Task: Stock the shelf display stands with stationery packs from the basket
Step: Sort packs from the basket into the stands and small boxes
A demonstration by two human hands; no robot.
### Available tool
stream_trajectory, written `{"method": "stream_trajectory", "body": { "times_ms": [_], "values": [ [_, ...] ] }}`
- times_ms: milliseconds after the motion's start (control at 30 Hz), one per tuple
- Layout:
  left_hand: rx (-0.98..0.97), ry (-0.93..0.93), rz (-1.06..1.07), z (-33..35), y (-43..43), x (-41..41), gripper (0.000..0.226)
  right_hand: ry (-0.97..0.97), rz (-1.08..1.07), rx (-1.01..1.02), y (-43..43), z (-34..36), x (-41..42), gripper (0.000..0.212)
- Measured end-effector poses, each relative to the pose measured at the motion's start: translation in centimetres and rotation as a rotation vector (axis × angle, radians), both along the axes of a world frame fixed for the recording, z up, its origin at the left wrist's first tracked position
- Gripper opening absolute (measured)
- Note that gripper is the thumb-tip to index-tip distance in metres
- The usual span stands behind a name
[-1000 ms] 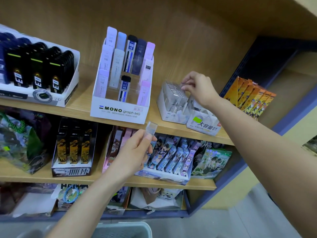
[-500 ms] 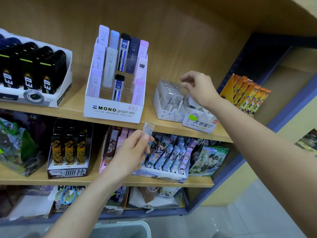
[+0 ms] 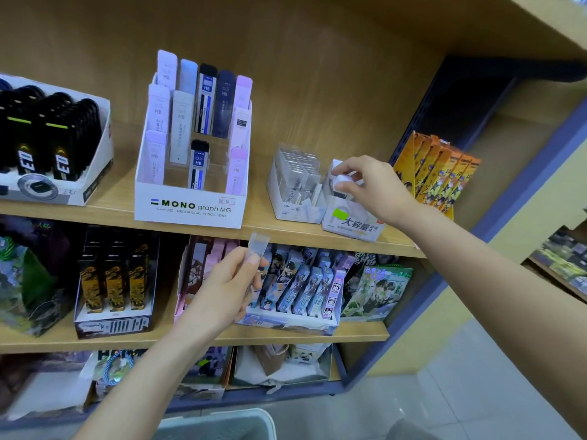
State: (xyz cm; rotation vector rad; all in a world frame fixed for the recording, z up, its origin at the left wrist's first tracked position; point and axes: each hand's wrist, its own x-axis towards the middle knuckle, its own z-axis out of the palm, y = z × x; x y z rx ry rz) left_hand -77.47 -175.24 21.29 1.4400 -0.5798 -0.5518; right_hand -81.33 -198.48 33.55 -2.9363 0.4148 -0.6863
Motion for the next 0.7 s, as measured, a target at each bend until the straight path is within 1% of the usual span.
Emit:
{"method": "stream_trajectory", "body": {
  "times_ms": [300,333,400,467,500,700],
  "values": [
    [0.005,-0.001,0.01,0.0,-0.2,0.3,0.023,0.001,-0.002,0.163,-1.1,1.7,0.8,0.019],
    [0.002,0.003,0.01,0.0,-0.2,0.3,0.023,0.003,0.003,0.147,-1.1,1.7,0.9,0.017],
    [-0.002,0.002,0.008,0.0,-0.3,0.4,0.023,-0.012,0.006,0.051,-1.2,1.3,0.9,0.016],
    [-0.003,-0.004,0.007,-0.1,-0.4,0.4,0.023,-0.048,-0.004,-0.074,-1.3,0.7,0.9,0.02],
    [-0.004,-0.007,0.004,-0.1,-0.4,0.4,0.023,-0.071,-0.012,-0.105,-1.3,0.4,0.9,0.022],
    [-0.011,-0.007,-0.013,-0.2,-0.4,0.2,0.023,-0.151,0.026,-0.133,-1.2,-1.2,0.1,0.024]
  ]
}}
